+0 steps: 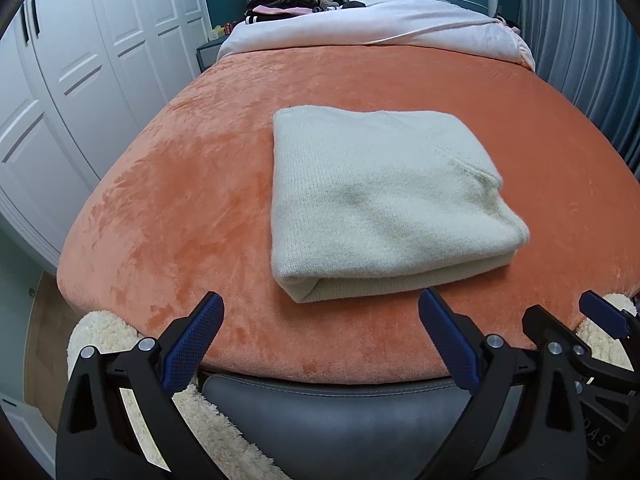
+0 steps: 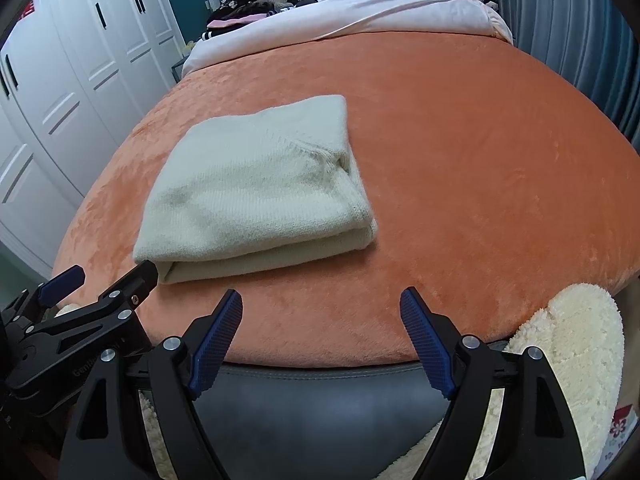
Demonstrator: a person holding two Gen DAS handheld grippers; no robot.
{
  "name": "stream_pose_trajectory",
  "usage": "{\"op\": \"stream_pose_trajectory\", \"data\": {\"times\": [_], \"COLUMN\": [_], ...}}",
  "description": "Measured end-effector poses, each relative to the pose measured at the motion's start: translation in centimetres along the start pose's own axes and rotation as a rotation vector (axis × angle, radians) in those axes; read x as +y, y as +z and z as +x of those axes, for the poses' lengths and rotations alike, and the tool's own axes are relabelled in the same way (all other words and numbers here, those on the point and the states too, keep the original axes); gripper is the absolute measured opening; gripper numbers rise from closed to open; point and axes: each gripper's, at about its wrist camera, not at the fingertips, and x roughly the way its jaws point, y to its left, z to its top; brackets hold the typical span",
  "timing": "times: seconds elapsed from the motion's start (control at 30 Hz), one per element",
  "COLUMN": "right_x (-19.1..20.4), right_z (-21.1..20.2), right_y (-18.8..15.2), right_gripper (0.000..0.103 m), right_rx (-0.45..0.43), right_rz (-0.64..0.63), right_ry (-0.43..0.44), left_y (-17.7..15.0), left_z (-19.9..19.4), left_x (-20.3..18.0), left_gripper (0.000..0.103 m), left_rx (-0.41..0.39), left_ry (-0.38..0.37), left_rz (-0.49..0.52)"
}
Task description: Fold small clothes
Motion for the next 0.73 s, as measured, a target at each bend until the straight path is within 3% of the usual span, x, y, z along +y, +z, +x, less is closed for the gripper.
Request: {"op": "stream_pose_trajectory", "data": {"times": [0.73], "right_x": [0.70], "right_z": [0.61], "right_y": [-0.32], "right_gripper": [0.079], "right_rx": [0.018], "right_rz": [-0.007], "right_ry": [-0.022], "left_y": [-0.52], "left_z": [0.51], "left_x": [-0.03], "left_gripper": [0.095], "left_rx": [0.014], "left_ry": [0.031], "left_rz": [-0.008]}}
